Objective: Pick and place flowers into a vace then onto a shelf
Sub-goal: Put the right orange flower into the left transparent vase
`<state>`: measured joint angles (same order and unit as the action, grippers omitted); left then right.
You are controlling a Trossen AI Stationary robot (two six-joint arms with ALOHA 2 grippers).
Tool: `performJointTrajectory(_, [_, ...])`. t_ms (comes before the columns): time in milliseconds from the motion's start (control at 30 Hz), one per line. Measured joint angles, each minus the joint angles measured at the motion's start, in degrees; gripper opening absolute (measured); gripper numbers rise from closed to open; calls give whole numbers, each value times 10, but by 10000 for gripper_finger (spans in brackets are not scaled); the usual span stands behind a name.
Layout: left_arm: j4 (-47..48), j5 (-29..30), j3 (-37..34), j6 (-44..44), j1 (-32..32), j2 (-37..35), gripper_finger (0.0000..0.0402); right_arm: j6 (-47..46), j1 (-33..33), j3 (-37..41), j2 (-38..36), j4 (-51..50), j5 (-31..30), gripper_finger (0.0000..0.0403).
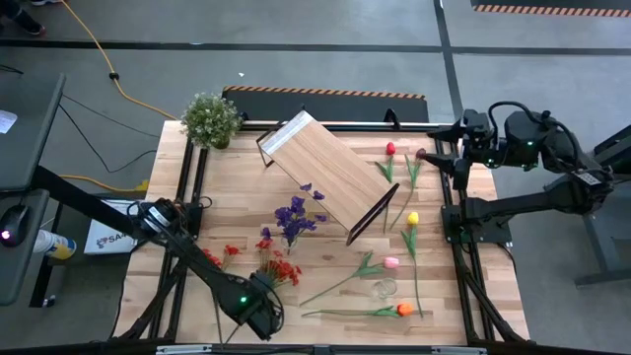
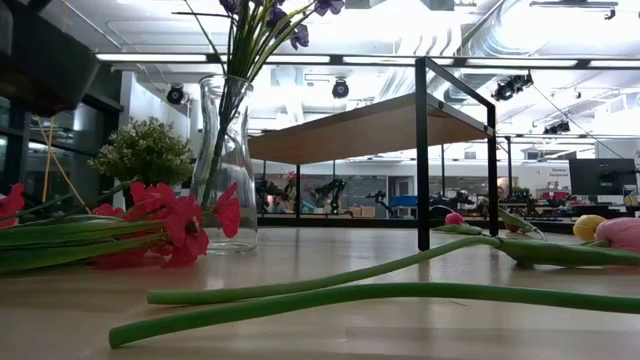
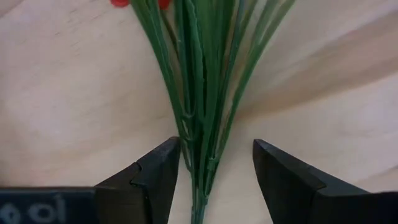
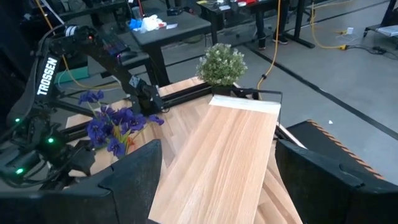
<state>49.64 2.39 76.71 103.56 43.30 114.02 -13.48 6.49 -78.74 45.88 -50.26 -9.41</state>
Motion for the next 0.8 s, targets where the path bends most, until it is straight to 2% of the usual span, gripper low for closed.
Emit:
performJointTrajectory(233, [0,-1,-1,2,-2,5,237,1,0,0,6,0,13,303])
performJointTrajectory(333, [0,-1,-1,2,-2,5,221,9,0,0,6,0,13,303])
performJointTrajectory(500, [1,1,-2,7,-2,6,165,11,0,0,6,0,12,303])
performJointTrajectory(733, [0,1,-2,47,-2,6,54,12,0,0,6,0,12,303])
performJointTrajectory(800, [0,1,-2,49,-2,7,38,15,0,0,6,0,12,303])
